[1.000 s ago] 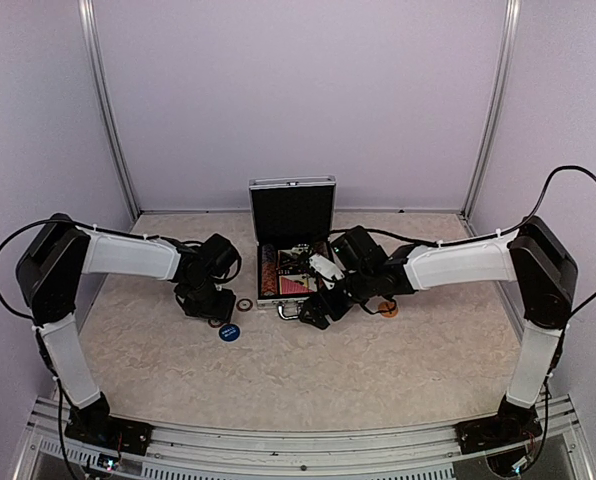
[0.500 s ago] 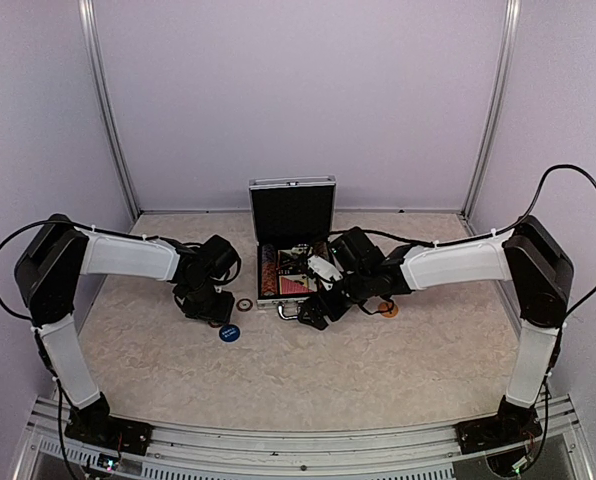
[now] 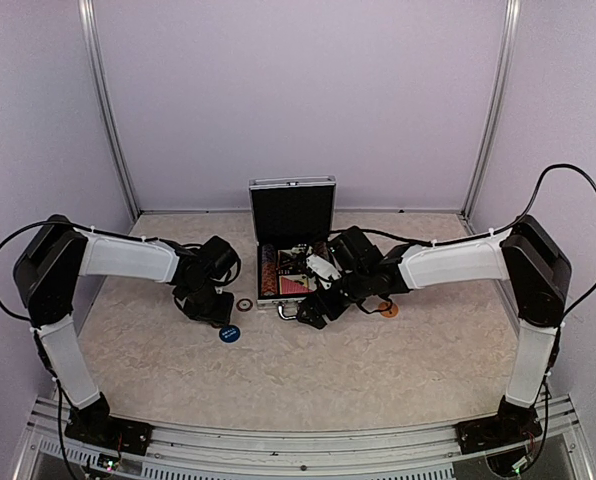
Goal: Pack up texas hold em set
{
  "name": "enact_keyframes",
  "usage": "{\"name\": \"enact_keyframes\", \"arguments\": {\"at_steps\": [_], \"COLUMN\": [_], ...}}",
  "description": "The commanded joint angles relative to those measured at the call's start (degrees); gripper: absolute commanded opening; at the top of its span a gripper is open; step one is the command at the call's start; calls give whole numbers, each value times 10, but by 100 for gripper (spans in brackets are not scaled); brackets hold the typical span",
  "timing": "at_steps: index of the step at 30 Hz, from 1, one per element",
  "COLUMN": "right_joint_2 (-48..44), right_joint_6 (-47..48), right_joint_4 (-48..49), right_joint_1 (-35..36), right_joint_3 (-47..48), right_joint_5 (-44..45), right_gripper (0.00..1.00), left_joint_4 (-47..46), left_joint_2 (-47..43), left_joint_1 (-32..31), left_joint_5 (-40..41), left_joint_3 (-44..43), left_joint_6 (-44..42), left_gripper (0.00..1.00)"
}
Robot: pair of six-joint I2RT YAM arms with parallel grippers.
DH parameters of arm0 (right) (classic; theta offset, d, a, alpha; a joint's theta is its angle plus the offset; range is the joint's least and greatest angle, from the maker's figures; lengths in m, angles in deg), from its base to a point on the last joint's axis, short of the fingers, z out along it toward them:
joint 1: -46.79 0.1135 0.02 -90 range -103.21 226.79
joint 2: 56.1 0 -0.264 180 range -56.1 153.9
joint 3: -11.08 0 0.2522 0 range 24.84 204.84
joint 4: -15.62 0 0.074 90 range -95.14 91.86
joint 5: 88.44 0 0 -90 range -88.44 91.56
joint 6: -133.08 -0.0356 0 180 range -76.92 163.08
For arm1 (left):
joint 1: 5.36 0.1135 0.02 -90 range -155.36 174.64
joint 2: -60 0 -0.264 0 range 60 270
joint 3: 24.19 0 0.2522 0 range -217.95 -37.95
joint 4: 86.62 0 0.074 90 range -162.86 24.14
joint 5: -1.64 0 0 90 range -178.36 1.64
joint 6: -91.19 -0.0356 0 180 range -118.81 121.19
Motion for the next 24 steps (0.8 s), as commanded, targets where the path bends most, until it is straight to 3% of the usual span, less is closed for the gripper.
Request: {"name": "enact_keyframes", "arguments": {"at_steps": [1, 6, 24], "right_joint_2": [3, 1, 2], "right_joint_6": [2, 0, -1], "right_joint_4": [-8, -6, -4], "right_joint_1": [7, 5, 5], "right_joint_3": [11, 7, 8], "right_joint_5": [-1, -2, -8], "right_gripper": [97, 97, 97], "left_joint_4": [38, 30, 47], "left_joint_2": [6, 7, -15], "left_joint_1": [-5, -4, -6], "left_joint_5": [-7, -9, 15], "left_joint_3": [27, 30, -33], "left_joint_6": [0, 2, -1], "left_gripper": [42, 36, 36]}}
